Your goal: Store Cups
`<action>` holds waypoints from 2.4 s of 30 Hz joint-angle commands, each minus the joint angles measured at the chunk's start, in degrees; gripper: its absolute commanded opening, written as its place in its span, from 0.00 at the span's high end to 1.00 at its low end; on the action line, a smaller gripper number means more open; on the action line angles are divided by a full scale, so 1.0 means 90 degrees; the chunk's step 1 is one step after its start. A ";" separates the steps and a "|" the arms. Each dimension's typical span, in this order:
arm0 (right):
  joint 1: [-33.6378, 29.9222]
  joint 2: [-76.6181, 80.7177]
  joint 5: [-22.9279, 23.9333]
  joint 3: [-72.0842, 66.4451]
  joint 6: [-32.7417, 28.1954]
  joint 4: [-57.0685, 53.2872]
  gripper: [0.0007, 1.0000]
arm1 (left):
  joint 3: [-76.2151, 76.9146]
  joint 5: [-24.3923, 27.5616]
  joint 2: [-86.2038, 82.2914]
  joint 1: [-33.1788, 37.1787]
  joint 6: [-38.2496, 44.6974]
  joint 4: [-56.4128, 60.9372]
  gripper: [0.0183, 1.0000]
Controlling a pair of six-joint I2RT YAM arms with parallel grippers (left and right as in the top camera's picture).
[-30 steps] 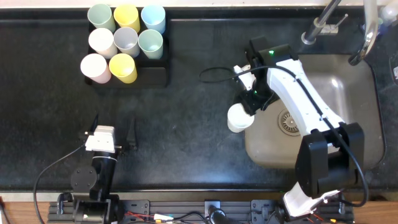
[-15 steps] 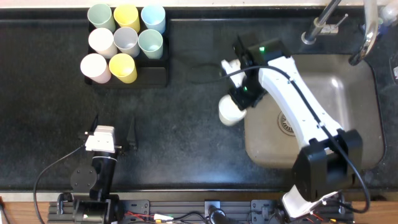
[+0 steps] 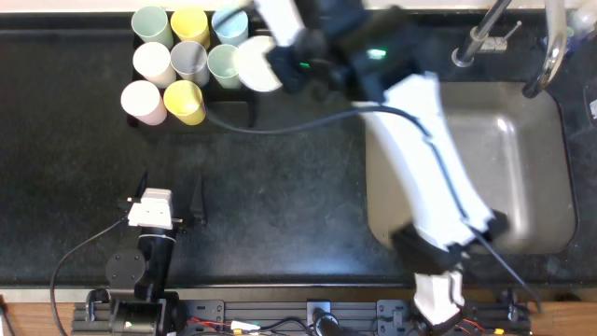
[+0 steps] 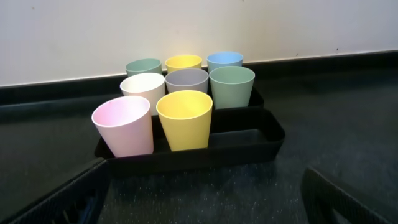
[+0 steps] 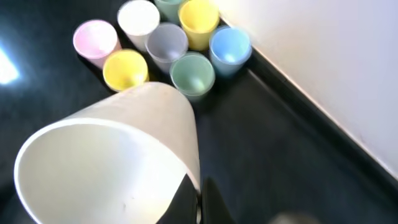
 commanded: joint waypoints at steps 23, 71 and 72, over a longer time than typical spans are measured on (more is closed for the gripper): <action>0.0765 0.2302 0.0670 0.0304 0.0070 0.0418 0.96 | -0.0007 -0.0002 -0.0066 0.0007 0.0119 -0.0022 0.00; 0.0733 0.2657 0.1542 0.0476 0.0561 0.0767 0.00 | -0.0007 -0.0005 -0.0066 0.0007 0.0119 -0.0022 0.00; 0.0726 0.2582 0.1540 0.0537 0.0605 0.0784 0.00 | -0.0007 -0.0002 -0.0066 0.0007 0.0119 -0.0022 0.00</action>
